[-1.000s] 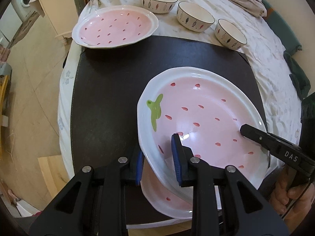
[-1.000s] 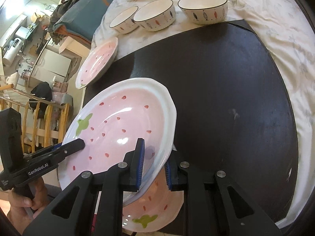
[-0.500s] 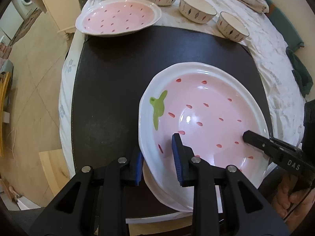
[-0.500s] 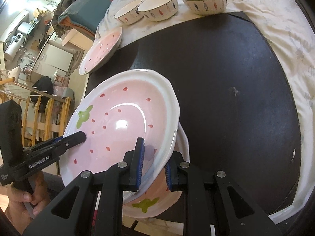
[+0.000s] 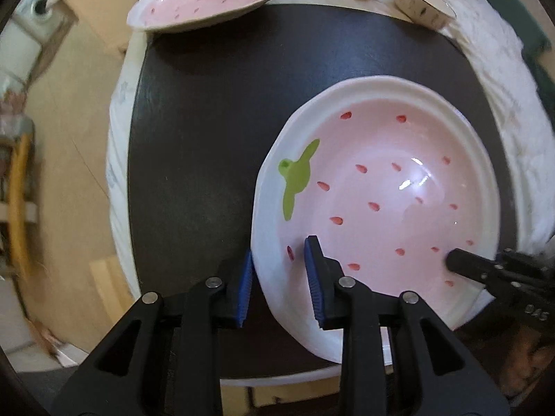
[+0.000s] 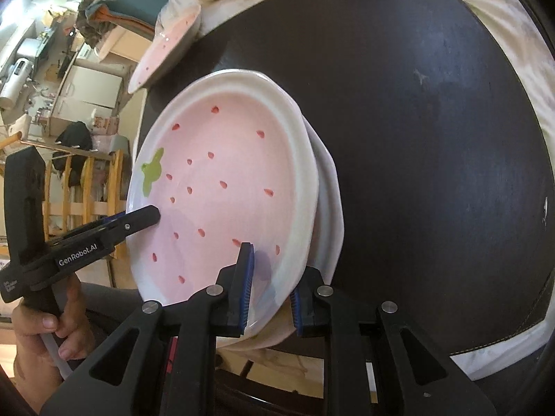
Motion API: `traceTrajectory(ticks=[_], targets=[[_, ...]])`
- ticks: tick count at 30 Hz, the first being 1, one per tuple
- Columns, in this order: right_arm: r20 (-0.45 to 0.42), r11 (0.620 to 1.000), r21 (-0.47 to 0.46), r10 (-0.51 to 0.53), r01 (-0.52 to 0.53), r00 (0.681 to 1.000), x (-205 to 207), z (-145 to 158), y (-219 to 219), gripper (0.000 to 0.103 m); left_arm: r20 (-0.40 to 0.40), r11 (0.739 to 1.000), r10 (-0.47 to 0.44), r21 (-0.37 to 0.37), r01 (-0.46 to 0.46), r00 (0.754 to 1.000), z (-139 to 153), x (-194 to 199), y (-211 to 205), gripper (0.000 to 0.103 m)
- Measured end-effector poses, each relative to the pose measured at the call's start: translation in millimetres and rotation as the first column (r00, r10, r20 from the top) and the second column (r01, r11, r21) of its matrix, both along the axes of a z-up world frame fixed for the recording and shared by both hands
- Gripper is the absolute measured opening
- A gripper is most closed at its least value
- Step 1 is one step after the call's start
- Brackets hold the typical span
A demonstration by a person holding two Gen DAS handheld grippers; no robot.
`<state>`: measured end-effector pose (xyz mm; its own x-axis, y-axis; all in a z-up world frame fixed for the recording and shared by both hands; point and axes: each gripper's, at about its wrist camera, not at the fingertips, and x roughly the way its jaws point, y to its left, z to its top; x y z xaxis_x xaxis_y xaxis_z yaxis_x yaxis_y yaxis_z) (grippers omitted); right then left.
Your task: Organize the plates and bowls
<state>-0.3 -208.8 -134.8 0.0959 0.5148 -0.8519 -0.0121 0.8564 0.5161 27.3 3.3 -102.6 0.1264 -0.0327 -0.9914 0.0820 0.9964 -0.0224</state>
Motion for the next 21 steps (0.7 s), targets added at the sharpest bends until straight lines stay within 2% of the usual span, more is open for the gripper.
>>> traceTrajectory(ticks=[5,13,21], targets=[[-0.033,1.000,-0.015,0.022,-0.023,0.999,2.4,-1.1,6.9,0.023,-0.008,1.000,-0.003,0.003,0.003,1.000,-1.5,3.9,-1.8,0.026],[-0.141,0.999,0.034,0.047,-0.042,0.989,9.4,-5.4,-1.6,0.023,-0.017,1.000,-0.017,0.013,0.017,1.000,-5.7,4.4,-8.1,0.028],[-0.138,0.999,0.037,0.023,-0.018,0.990,11.6,7.6,-23.0,0.023,-0.026,1.000,-0.014,0.010,0.014,1.000,-7.5,5.0,-9.0,0.029]])
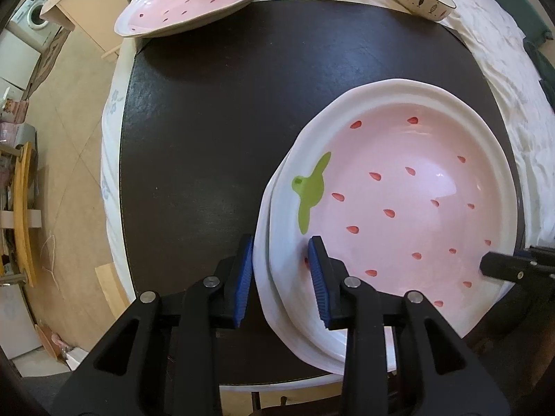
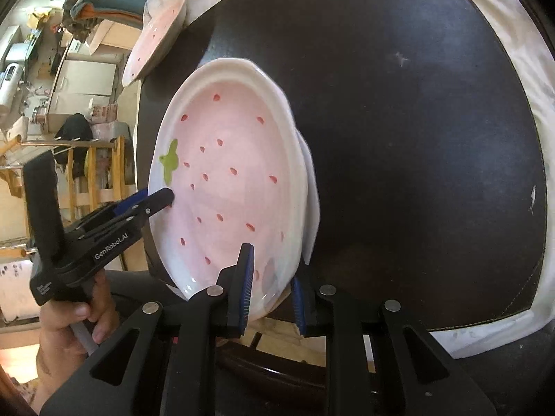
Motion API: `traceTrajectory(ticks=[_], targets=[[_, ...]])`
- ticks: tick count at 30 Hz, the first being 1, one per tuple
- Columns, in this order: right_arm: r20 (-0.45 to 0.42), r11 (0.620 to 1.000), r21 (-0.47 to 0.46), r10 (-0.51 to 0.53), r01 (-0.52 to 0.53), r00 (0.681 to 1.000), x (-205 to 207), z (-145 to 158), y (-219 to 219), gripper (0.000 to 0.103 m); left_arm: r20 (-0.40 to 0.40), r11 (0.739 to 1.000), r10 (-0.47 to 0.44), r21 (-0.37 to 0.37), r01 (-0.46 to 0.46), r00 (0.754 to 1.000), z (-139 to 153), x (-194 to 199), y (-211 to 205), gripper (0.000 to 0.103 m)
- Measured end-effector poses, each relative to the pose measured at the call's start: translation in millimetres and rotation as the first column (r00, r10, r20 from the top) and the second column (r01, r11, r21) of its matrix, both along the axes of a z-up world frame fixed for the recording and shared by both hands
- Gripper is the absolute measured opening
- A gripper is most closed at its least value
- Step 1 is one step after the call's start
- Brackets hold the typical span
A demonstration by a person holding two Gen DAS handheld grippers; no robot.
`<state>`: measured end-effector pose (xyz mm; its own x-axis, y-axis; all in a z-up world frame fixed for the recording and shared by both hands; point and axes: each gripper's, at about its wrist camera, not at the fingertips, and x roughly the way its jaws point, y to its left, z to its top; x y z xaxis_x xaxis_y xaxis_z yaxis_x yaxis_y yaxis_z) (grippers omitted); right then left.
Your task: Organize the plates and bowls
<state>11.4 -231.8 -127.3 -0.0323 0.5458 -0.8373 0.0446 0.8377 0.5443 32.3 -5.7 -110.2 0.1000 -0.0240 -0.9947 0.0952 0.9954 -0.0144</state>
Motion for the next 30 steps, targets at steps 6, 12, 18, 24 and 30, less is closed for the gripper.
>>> traceTrajectory(ticks=[6,12,18,24,30], targets=[[0.118,0.994,-0.087,-0.050,0.061,0.992,-2.0,19.2,-8.9,0.023,0.002,1.000,0.009,-0.002,-0.009,1.000,1.0,2.9,6.5,0.031],[0.104,0.983,-0.073,-0.159,0.167,0.982,8.5,8.2,-30.3,0.053,-0.028,0.999,0.046,-0.020,-0.046,0.999,-3.5,6.5,11.9,0.031],[0.061,0.989,-0.069,-0.127,0.131,0.990,14.8,-12.0,-8.6,0.054,-0.057,0.997,0.059,-0.049,-0.062,0.997,-8.5,6.5,15.2,0.031],[0.031,0.993,-0.083,-0.077,0.080,0.997,18.3,-24.7,3.1,0.054,-0.069,0.997,0.052,-0.054,-0.056,0.996,-12.8,3.8,16.2,0.036],[0.041,0.994,-0.108,-0.001,0.006,0.999,16.4,-28.5,26.3,0.051,-0.069,0.998,0.051,-0.034,-0.053,0.996,-15.1,3.9,6.9,0.040]])
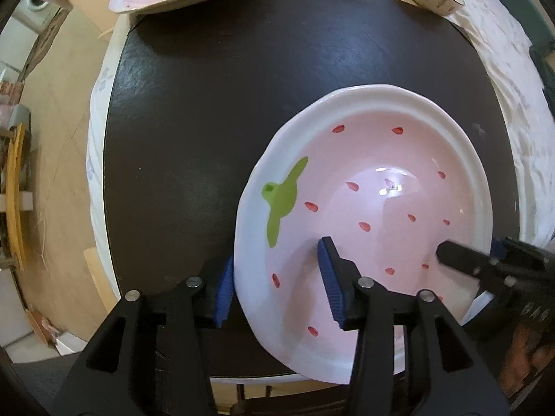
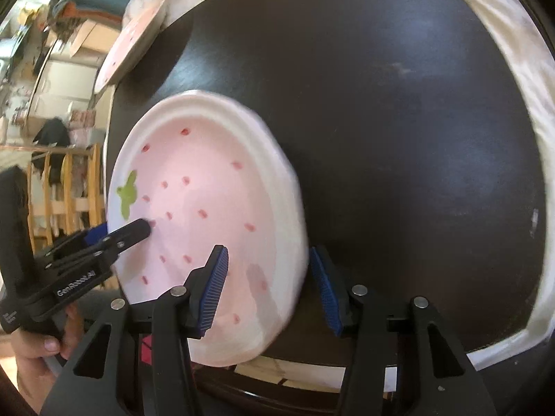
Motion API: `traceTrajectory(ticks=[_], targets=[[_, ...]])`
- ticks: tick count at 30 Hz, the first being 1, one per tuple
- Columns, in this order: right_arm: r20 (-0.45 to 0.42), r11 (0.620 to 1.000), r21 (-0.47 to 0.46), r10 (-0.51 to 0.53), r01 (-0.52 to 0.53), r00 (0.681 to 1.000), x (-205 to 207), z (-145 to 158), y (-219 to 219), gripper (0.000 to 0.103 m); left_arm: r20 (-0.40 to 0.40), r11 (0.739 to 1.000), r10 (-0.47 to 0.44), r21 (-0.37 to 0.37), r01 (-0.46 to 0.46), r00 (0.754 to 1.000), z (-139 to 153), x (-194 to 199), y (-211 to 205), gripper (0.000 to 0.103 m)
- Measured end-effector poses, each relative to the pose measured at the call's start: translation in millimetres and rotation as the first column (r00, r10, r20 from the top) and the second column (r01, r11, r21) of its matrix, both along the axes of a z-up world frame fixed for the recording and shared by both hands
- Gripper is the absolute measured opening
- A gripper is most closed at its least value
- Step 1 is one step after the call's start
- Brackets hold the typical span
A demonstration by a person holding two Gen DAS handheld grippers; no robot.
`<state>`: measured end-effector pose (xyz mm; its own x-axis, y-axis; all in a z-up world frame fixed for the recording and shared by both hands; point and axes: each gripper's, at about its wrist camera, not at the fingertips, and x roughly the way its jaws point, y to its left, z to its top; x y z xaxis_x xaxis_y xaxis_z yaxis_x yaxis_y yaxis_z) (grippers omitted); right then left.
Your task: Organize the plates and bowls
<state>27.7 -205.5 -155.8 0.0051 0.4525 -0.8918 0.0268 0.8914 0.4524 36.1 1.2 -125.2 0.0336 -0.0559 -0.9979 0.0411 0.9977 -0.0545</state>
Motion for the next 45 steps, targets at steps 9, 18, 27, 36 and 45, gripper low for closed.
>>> traceTrajectory(ticks=[9,18,27,36,45], targets=[[0.027,0.999,-0.049,0.015,-0.014,1.000,5.2,3.0,2.1,0.039,0.019,0.999,0.033,-0.028,-0.032,0.999,0.0,23.7,-5.3,0.037],[0.028,0.996,-0.078,-0.031,0.033,0.999,40.2,3.0,-18.6,0.039,0.050,1.000,0.010,-0.020,-0.009,0.999,-0.8,69.5,-19.6,0.037],[0.042,0.994,-0.103,-0.042,0.046,0.998,71.8,4.2,-27.3,0.039,0.095,1.000,0.018,0.000,-0.018,0.995,3.2,92.8,-31.9,0.037],[0.063,0.992,-0.103,-0.068,0.074,0.996,99.5,2.8,-31.6,0.039,0.102,0.999,0.036,-0.009,-0.035,0.994,2.3,113.8,-39.9,0.037],[0.089,0.992,-0.076,-0.090,0.097,0.992,114.7,4.8,-40.5,0.039,0.143,0.997,0.065,-0.048,-0.059,0.988,2.8,126.1,-34.5,0.037]])
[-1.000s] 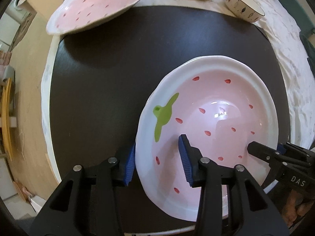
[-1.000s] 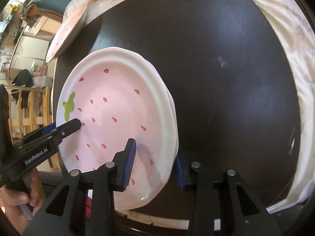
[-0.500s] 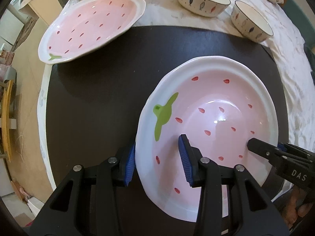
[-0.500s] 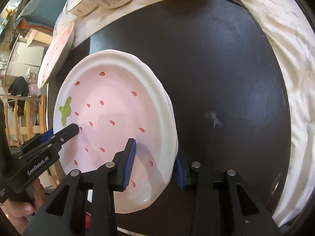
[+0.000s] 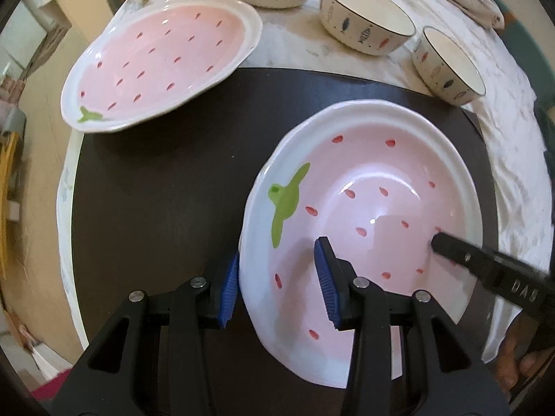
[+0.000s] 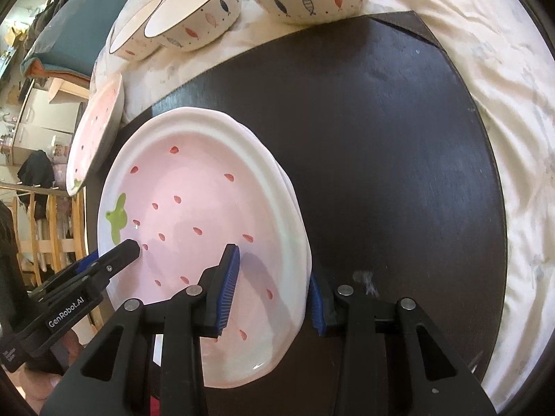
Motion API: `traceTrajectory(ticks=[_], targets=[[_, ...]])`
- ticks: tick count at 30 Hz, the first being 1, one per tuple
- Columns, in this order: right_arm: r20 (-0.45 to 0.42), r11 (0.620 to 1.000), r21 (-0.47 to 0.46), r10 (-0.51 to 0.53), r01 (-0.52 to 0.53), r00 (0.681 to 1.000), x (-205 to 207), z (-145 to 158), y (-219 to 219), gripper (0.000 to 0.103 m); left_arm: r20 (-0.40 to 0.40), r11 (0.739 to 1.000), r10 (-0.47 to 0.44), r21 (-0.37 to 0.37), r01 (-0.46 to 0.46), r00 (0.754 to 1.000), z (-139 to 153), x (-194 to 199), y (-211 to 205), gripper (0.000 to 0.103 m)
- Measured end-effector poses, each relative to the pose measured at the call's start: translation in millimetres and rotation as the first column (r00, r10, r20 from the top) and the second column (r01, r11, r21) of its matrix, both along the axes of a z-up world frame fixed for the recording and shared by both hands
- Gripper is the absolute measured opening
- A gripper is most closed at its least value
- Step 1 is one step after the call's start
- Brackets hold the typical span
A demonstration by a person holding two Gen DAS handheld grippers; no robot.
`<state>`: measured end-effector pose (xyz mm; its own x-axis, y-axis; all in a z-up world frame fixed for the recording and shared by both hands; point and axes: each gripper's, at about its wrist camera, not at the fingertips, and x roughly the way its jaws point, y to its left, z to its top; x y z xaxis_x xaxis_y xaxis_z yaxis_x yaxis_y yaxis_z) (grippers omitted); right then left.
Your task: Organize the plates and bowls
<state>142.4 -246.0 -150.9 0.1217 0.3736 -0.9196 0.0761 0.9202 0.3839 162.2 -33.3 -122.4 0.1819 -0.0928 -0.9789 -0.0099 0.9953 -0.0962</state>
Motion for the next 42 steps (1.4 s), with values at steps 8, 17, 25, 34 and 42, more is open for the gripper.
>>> traceTrajectory(ticks=[8,17,25,34,42], targets=[[0.023,1.000,-0.014,-0.002,0.002,1.000,4.5,-0.4,-1.7,0.038,0.020,1.000,-0.024,0.012,0.024,1.000,0.2,-14.2,1.2,0.037],[0.068,0.998,-0.066,0.022,-0.017,0.997,-1.3,5.8,6.8,0.040,0.073,0.997,-0.048,0.059,0.044,0.996,7.0,-23.8,2.7,0.038],[0.122,0.996,-0.068,-0.048,0.056,0.991,-25.3,18.8,-2.0,0.041,0.178,0.998,0.014,0.058,-0.025,0.984,43.1,-36.7,24.7,0.039],[0.234,0.993,-0.074,-0.067,0.087,0.970,-58.6,62.3,0.2,0.088,0.215,0.996,0.062,-0.075,-0.047,0.975,71.9,-59.6,34.3,0.078],[0.282,0.988,-0.103,-0.078,0.111,0.956,-65.0,102.7,16.3,0.094,0.203,0.983,0.155,-0.129,-0.131,0.967,95.2,-64.8,64.2,0.078]])
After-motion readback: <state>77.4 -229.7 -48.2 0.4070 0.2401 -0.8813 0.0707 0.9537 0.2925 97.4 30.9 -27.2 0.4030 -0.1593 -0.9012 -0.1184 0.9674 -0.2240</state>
